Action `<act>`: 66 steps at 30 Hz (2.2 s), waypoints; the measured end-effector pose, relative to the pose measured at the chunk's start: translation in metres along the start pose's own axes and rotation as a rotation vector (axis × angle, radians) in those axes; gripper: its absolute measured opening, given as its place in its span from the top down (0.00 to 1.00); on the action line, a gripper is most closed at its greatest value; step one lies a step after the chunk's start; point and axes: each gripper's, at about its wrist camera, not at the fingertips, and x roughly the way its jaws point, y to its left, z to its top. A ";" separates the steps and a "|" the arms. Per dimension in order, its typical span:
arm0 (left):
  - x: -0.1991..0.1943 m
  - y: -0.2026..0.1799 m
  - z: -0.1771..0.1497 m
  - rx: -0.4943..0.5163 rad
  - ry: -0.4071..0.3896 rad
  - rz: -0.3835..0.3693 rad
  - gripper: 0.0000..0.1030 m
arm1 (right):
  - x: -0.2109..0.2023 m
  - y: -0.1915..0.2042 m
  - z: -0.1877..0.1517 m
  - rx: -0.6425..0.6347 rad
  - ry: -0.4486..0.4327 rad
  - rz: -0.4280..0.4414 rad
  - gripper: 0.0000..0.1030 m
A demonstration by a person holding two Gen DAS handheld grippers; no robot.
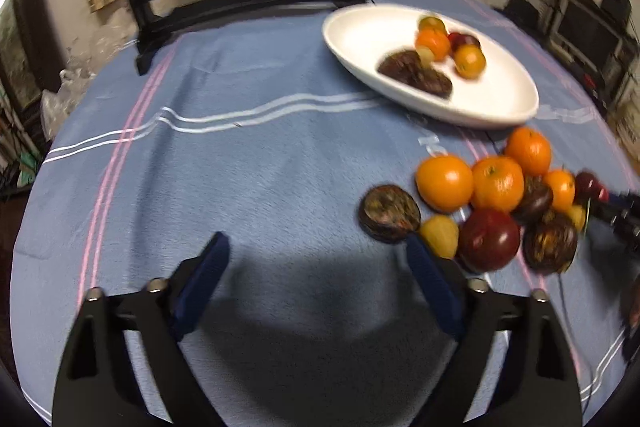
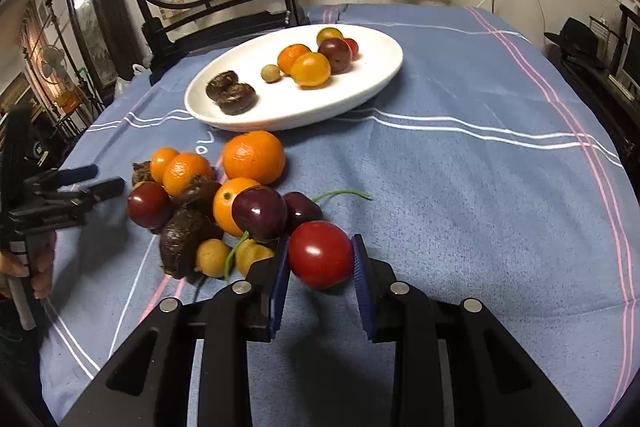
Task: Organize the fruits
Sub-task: 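Grasp a brown wrinkled fruit with the left gripper while the right gripper grasps a red tomato, then carry both fruits onto the white plate and open both grippers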
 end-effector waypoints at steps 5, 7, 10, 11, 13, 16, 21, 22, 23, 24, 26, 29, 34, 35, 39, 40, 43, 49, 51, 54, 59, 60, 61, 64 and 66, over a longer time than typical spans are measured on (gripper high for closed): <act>0.010 -0.012 0.000 0.036 -0.014 -0.008 0.29 | -0.004 0.001 0.000 0.000 -0.014 0.005 0.70; 0.012 -0.015 0.001 0.045 -0.046 -0.006 0.29 | -0.006 0.002 0.001 0.001 -0.022 0.009 0.70; 0.019 -0.015 0.010 0.001 -0.045 -0.065 0.33 | -0.007 0.002 0.000 0.005 -0.028 0.014 0.70; 0.019 -0.015 0.012 -0.008 -0.052 -0.074 0.37 | -0.007 0.001 0.000 0.008 -0.028 0.014 0.70; 0.020 -0.016 0.015 -0.021 -0.060 -0.092 0.52 | -0.006 0.000 0.000 0.012 -0.025 0.014 0.70; 0.020 -0.018 0.016 -0.028 -0.068 -0.109 0.64 | -0.006 -0.001 0.000 0.021 -0.028 0.013 0.70; 0.006 -0.013 0.013 -0.083 -0.074 -0.127 0.64 | -0.011 -0.009 0.004 0.074 -0.057 0.019 0.70; -0.001 -0.014 0.014 -0.083 -0.087 -0.131 0.64 | -0.014 -0.009 0.005 0.083 -0.065 0.020 0.70; -0.009 -0.016 0.016 -0.075 -0.100 -0.129 0.64 | -0.019 -0.008 0.009 0.086 -0.082 0.024 0.70; -0.014 -0.018 0.018 -0.068 -0.108 -0.126 0.64 | -0.022 -0.005 0.013 0.082 -0.094 0.025 0.70; -0.025 -0.026 0.026 -0.042 -0.125 -0.128 0.64 | -0.024 0.000 0.021 0.067 -0.099 0.022 0.70; -0.036 -0.041 0.046 -0.006 -0.154 -0.143 0.64 | -0.027 0.015 0.043 0.018 -0.109 0.029 0.70; -0.027 -0.065 0.085 -0.001 -0.172 -0.167 0.64 | -0.011 0.032 0.080 -0.031 -0.135 0.044 0.70; -0.020 -0.069 0.094 -0.010 -0.165 -0.183 0.64 | -0.005 0.034 0.084 -0.038 -0.133 0.040 0.70; 0.007 -0.081 0.117 -0.032 -0.129 -0.189 0.64 | 0.024 0.034 0.095 -0.040 -0.106 0.036 0.70; 0.013 -0.082 0.120 -0.037 -0.123 -0.190 0.64 | 0.030 0.032 0.097 -0.037 -0.099 0.035 0.70; 0.031 -0.086 0.127 -0.048 -0.095 -0.183 0.64 | 0.041 0.027 0.099 -0.022 -0.090 0.035 0.70; 0.037 -0.082 0.127 -0.092 -0.098 -0.171 0.49 | 0.051 0.015 0.096 0.010 -0.085 0.068 0.55; 0.031 -0.080 0.123 -0.087 -0.107 -0.167 0.45 | 0.046 0.014 0.093 0.003 -0.087 0.061 0.55; 0.022 -0.070 0.110 -0.121 -0.115 -0.138 0.30 | 0.037 0.012 0.089 0.007 -0.095 0.065 0.54; 0.005 -0.043 0.084 -0.160 -0.145 -0.088 0.18 | 0.022 0.007 0.075 0.036 -0.118 0.057 0.47; 0.001 -0.038 0.080 -0.159 -0.143 -0.082 0.17 | 0.019 0.007 0.070 0.036 -0.120 0.059 0.47; -0.002 -0.034 0.077 -0.159 -0.143 -0.081 0.17 | 0.015 0.007 0.065 0.037 -0.123 0.060 0.46; -0.010 -0.022 0.060 -0.168 -0.158 -0.083 0.15 | 0.007 0.006 0.049 0.043 -0.126 0.063 0.45; -0.013 -0.018 0.051 -0.160 -0.157 -0.077 0.15 | 0.002 0.004 0.038 0.053 -0.124 0.059 0.45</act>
